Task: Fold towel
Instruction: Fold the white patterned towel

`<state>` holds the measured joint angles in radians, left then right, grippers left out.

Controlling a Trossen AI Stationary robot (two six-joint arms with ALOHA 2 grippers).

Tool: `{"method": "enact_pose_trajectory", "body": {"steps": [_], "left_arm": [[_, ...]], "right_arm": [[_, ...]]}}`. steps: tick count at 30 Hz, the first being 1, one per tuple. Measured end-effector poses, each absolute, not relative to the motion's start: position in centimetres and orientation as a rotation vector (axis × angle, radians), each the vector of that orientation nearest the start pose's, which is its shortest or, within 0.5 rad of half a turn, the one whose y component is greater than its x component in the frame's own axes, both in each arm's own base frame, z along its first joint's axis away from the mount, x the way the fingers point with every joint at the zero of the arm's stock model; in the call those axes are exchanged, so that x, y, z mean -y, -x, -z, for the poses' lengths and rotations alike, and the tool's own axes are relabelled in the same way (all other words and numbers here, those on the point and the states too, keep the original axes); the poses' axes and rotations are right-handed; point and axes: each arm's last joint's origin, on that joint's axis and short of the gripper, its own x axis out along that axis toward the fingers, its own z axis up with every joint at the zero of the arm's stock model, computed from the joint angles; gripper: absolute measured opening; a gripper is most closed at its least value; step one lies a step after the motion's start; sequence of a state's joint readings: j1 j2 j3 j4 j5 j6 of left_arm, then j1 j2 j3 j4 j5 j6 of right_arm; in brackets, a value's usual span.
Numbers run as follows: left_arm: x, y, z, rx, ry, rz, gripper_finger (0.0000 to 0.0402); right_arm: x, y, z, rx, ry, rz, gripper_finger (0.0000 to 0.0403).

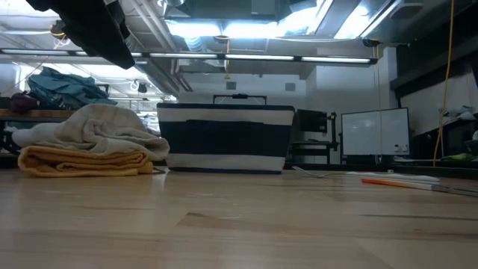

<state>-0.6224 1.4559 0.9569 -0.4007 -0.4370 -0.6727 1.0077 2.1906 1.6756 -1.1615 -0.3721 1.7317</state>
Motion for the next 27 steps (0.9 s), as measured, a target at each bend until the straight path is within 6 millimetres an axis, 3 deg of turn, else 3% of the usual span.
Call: {"method": "enact_pose_trajectory", "body": {"steps": [18,21,27], "left_arm": [[16.0,-24.4,-22.7,-0.787,0.180,-0.094,0.0148],[16.0,-24.4,-22.7,-0.787,0.180,-0.094,0.0148],[16.0,-24.4,-22.7,-0.787,0.180,-0.095,0.0148]], "right_arm": [[-34.4,-20.7,-13.4,-1.846,-0.600,0.580,0.0149],[-34.4,-20.7,-13.4,-1.847,-0.599,0.581,0.0120],[-34.2,-20.6,-13.3,-1.845,-0.585,0.605,0.0017]]}}
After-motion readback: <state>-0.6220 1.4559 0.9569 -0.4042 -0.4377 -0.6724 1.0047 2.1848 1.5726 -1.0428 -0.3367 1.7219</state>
